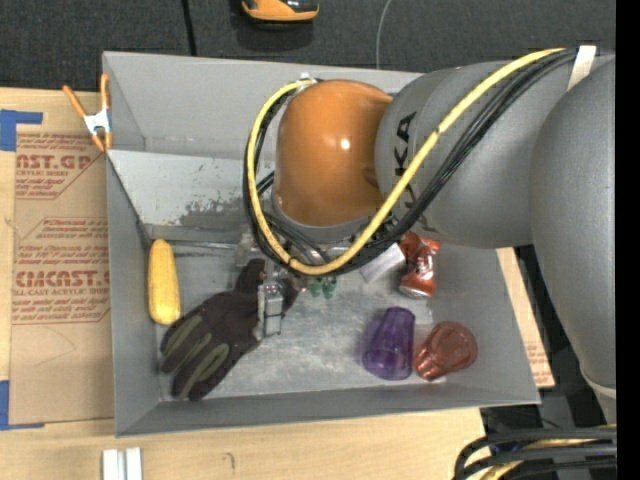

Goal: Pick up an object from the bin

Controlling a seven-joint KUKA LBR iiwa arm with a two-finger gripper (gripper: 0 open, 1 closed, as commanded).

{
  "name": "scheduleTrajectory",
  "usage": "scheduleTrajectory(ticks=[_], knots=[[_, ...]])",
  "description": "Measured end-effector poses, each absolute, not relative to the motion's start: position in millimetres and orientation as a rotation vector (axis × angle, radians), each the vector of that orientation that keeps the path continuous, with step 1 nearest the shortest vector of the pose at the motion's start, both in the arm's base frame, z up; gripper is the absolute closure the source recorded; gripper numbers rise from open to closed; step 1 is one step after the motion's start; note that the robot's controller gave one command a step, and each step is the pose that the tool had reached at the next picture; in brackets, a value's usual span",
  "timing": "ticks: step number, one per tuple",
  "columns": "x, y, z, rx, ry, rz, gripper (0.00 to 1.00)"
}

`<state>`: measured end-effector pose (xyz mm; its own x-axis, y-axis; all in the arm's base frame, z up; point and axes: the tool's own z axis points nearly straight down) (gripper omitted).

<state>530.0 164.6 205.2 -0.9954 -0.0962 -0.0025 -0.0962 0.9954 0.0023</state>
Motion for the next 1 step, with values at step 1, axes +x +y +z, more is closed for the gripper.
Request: scheduleTrajectory(ticks=[1], knots=[[546.0, 162.8, 159.3, -0.145, 3.128, 0.005, 0.0]])
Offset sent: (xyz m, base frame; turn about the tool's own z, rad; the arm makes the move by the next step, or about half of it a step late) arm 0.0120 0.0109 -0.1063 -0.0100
